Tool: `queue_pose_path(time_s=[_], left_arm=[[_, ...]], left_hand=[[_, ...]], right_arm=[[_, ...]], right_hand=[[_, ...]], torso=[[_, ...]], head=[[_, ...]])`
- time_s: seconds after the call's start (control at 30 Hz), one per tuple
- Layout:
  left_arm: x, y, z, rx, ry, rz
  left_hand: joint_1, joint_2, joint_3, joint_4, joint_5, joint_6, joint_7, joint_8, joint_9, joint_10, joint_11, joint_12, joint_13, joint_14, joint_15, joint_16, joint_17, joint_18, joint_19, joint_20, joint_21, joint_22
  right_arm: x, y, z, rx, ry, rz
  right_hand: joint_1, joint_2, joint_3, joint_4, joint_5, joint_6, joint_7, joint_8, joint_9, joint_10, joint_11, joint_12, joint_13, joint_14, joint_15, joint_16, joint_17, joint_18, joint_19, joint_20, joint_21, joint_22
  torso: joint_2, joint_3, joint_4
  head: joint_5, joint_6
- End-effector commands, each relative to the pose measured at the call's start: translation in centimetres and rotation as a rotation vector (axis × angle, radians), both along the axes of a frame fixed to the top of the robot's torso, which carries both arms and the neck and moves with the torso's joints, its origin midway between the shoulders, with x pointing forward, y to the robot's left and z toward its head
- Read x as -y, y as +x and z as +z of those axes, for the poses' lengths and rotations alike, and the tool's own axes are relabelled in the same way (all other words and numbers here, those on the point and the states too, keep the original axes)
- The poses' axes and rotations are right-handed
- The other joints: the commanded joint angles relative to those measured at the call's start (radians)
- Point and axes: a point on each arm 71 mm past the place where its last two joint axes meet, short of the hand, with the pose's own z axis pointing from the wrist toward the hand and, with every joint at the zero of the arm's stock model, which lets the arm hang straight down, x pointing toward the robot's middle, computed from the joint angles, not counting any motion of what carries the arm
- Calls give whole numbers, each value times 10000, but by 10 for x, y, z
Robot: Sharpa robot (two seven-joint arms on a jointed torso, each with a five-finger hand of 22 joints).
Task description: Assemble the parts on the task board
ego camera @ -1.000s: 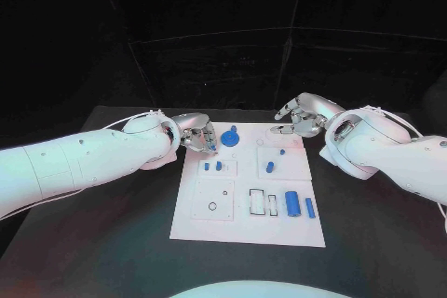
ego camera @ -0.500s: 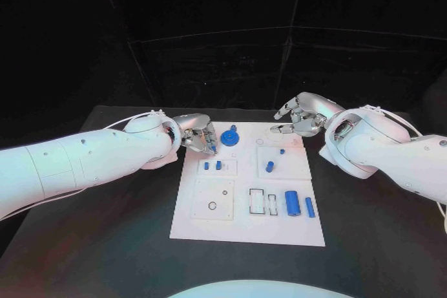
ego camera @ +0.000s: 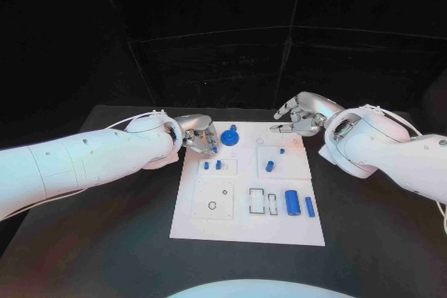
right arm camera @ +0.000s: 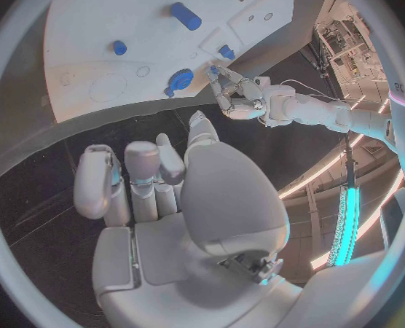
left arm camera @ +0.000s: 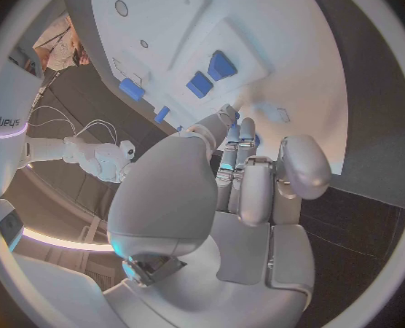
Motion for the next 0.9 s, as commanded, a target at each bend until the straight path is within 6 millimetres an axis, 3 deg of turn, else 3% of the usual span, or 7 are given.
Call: queue_pose_path(time_s=[0.03,0.9], left_arm=[[2,0,0,-113,33,-72],[4,0,-3,-301,249,-69]], left_hand=[[-76,12,59,-15,12,60,20,-37,-8,66,18,-42,17,277,-32,-7,-4,-155,7,1,53,9],[-85,-12,65,-31,8,60,27,-53,-10,76,20,-62,19,268,-32,-13,-21,-153,2,2,47,7]], right_arm=[[-1,0,1,80,-8,82],[-1,0,2,86,-3,79]], right_hand=[[2,90,0,54,63,-38,3,50,-10,-26,-3,-15,13,-78,-17,-62,3,200,-58,23,-63,-11],[45,120,-39,59,65,-25,-4,86,-8,-35,-11,-32,-16,-67,-25,-112,-32,206,-70,17,-95,-44]], torso=[[-1,-3,0],[-2,-1,-2]], head=[[-2,-8],[-9,-52]])
